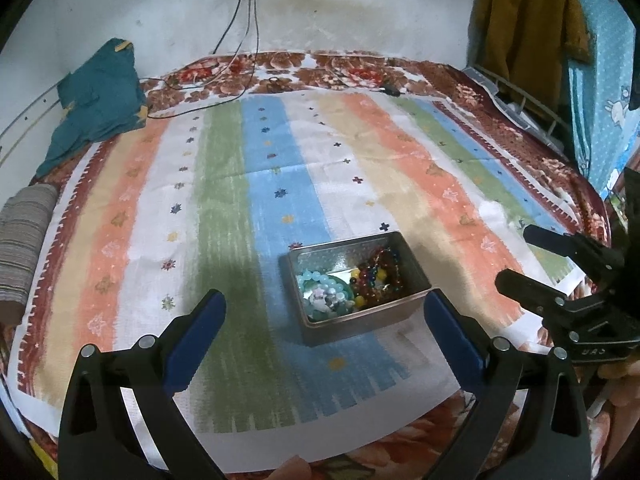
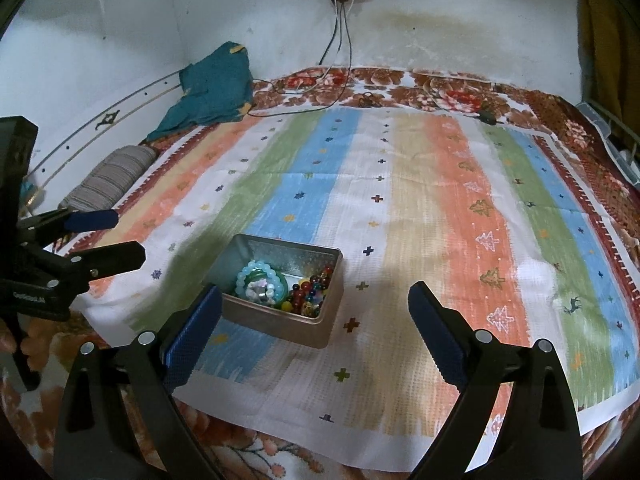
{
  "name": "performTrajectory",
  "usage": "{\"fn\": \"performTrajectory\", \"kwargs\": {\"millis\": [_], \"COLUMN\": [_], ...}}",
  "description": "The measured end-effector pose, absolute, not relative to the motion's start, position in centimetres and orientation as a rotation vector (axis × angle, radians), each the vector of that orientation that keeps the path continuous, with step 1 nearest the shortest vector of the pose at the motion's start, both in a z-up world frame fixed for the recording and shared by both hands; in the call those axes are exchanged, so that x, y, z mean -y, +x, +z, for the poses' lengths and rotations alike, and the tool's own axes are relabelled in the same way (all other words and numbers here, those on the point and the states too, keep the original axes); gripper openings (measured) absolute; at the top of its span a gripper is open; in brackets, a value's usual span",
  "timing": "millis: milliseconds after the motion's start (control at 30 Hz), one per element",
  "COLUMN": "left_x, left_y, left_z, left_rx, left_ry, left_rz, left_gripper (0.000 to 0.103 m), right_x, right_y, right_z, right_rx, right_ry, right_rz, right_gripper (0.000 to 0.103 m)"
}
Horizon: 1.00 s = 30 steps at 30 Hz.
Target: Organize jewelry
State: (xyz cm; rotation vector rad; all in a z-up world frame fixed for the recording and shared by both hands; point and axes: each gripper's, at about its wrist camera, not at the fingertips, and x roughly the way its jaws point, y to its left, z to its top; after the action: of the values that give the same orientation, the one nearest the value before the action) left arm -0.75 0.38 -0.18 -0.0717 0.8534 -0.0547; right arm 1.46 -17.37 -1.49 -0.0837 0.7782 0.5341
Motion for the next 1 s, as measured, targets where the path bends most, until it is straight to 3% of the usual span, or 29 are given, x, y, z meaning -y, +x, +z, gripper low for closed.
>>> {"fn": "performTrajectory", "kwargs": {"millis": [1000], "left_x": [0.8], "left_y": [-1.2], "left_z": [0.0], "left_rx": [-0.836], "left_ry": [-0.024], "left_rz": [-0.06], "left_gripper": [0.097], "right_x": [17.2], "right_y": [1.4], "right_z": [-1.7], "right_rx": [-0.776], "right_ry": [-0.091], "right_rz": [0.546], "right_gripper": [0.095]}}
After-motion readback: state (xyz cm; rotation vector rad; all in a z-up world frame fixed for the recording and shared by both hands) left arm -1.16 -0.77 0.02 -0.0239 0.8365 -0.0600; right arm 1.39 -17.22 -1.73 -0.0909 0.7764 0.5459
